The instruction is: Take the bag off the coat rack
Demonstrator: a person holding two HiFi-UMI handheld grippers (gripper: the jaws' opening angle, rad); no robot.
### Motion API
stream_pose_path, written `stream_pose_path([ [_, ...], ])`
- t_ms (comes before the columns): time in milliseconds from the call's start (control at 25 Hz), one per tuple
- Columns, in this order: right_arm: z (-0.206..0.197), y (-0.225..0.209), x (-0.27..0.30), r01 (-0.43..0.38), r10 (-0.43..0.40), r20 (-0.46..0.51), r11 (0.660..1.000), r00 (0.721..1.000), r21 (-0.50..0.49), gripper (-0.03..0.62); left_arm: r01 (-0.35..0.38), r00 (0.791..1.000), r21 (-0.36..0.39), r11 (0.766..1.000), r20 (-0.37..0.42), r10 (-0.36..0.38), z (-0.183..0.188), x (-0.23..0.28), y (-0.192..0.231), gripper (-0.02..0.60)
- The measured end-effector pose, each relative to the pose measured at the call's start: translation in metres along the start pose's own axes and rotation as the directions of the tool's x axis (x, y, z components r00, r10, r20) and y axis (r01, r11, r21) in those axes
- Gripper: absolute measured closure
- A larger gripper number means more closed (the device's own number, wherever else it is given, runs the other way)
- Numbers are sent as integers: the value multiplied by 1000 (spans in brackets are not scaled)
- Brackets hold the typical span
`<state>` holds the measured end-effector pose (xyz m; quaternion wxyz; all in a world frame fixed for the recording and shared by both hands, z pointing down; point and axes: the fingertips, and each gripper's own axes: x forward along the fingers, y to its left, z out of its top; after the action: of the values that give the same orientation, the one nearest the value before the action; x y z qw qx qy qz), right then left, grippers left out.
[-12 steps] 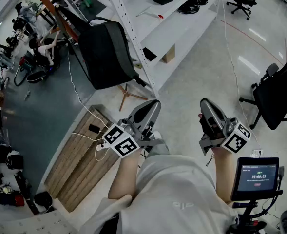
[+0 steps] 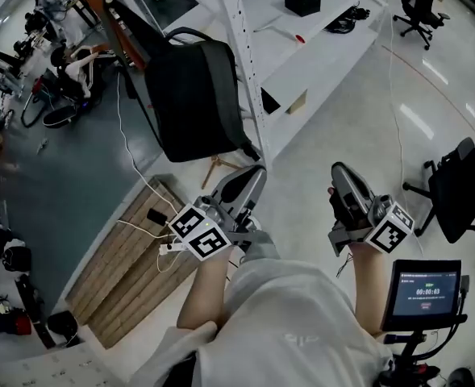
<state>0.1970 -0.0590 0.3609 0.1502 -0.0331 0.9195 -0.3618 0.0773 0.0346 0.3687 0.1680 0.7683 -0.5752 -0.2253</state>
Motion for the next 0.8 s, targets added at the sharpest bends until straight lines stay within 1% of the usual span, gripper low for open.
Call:
stream_pose_path([
  [200,-12,-20,101,-14,14,-19,1000,1000,9,577,-21,1000,-13,1000,7,21,50,-4,80,575],
  [360,-29,-27,179,-50,51,-48,999,998,16,577,-42,999,-4,999,21,42,91,-13,138,575],
  [600,-39,-33,265,-92,92,-78,996,993,10,577,-76,995,19,997,59,74,142,-28,197,575],
  [720,-37,-38,304,-132,132,-103,991,986,14,576,-117,990,24,993,87,114,162,-27,223,575],
  [800,-40,-47,326,-170,172,-128,985,977,27,576,-156,983,35,987,101,152,167,-27,239,575],
])
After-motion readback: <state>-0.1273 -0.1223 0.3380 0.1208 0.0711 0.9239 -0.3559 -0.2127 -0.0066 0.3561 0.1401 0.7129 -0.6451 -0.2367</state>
